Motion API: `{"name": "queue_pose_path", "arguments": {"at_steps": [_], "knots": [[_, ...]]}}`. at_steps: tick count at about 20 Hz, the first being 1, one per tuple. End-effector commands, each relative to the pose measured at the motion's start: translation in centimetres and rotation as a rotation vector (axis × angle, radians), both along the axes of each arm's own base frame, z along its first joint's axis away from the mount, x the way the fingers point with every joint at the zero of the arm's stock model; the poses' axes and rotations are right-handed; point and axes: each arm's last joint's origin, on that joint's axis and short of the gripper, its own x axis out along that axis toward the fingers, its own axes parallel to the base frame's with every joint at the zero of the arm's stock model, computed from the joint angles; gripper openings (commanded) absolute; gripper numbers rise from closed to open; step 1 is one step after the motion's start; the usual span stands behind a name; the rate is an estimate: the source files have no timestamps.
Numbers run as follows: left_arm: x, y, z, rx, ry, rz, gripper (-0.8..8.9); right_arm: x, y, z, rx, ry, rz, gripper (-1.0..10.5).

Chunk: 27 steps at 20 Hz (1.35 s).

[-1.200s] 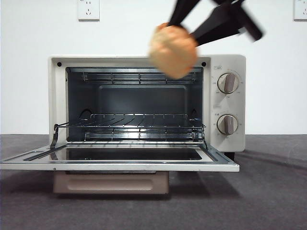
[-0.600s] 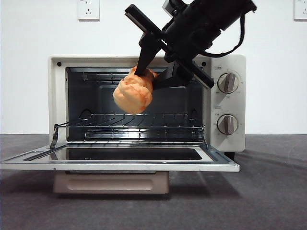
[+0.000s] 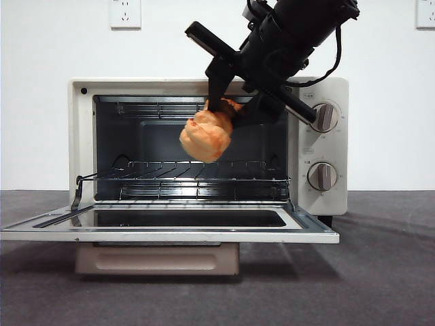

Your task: The left arm flap open the oven, the right arm pick bread and place it into oven, the left arm flap close the oven

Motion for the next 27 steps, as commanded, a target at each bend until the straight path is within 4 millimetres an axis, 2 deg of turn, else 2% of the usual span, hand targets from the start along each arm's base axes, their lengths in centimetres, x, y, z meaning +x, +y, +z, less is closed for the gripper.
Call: {"name": "queue_pose_path", "arguments": {"at_steps": [1,8,14,18,23,27], "knots": [[-0.11,0.01,0.60,-0.023,-0.007,0.000,0.16,0.43,0.42,-0.07,0.011,-0.004,-0.025,1.3],[-0.18,0.07,0.59,-0.029,0.003,0.004,0.16,0.60,0.22,-0.11,-0.003,-0.014,-0.060,1.3],[-0.26,0.15,0.58,-0.030,0.004,0.005,0.16,0.63,0.16,-0.12,-0.012,-0.020,-0.080,3.2],[-0.27,0.16,0.57,-0.029,0.005,0.004,0.16,0.65,0.12,-0.13,-0.022,-0.025,-0.092,3.4],[-0.27,0.16,0.57,-0.029,0.004,0.004,0.16,0.41,0.15,-0.33,-0.027,0.010,-0.048,4.3],[-0.27,0.18,0.53,-0.024,0.006,0.009,0.16,-0.23,0.19,0.11,-0.021,0.030,-0.001,4.3]]}}
